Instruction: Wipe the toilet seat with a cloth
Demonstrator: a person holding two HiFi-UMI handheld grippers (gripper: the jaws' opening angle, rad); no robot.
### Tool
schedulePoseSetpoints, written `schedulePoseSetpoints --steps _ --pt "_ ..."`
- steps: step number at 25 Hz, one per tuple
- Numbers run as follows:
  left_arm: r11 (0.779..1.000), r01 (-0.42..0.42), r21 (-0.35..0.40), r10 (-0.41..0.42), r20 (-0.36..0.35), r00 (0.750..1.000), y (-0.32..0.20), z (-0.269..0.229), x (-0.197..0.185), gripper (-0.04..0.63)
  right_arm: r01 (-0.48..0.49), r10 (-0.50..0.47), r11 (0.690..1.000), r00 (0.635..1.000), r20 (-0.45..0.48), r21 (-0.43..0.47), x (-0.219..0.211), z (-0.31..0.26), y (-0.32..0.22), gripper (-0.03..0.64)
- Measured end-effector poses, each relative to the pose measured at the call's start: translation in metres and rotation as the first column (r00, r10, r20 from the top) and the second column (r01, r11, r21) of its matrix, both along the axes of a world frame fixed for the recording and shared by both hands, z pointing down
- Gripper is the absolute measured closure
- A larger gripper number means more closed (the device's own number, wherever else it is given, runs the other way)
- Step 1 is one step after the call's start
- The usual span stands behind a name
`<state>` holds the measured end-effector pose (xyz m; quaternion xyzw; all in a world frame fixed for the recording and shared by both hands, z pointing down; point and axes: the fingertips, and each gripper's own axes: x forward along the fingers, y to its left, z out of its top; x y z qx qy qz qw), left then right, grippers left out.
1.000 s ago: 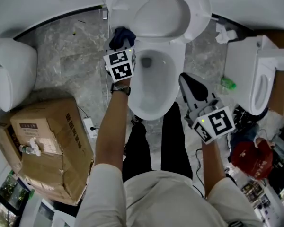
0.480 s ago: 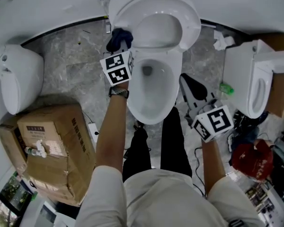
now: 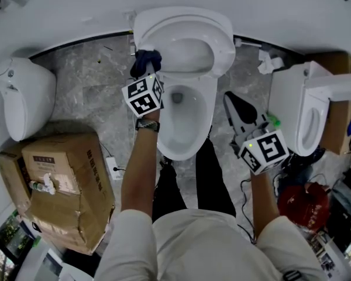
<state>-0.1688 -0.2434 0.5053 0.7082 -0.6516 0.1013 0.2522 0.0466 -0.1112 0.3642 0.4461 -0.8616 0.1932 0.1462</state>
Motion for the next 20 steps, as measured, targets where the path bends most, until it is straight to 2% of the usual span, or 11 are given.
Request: schedulePoseSetpoints --steps 6,12,20 --pt "0.998 0.058 -0.008 -0.058 -0.003 0.998 0.002 -0.01 -0.003 0.552 0.01 -0.01 1.0 1.0 -0.01 0.01 0.018 -0.015 -0.011 0.588" --pt "0.995 0.094 -0.042 -0.093 0.024 0.995 0.001 -0.018 0.0 0.552 0.011 -0.01 1.0 1.0 -0.004 0.018 0.036 -0.025 -0.023 0.588" --pt "0.998 0.055 0.0 -0.055 0.077 0.996 -0.018 -0.054 0.019 0.552 0.025 -0.025 0.999 1.0 0.001 0.034 0.053 -0.035 -0.041 0.588"
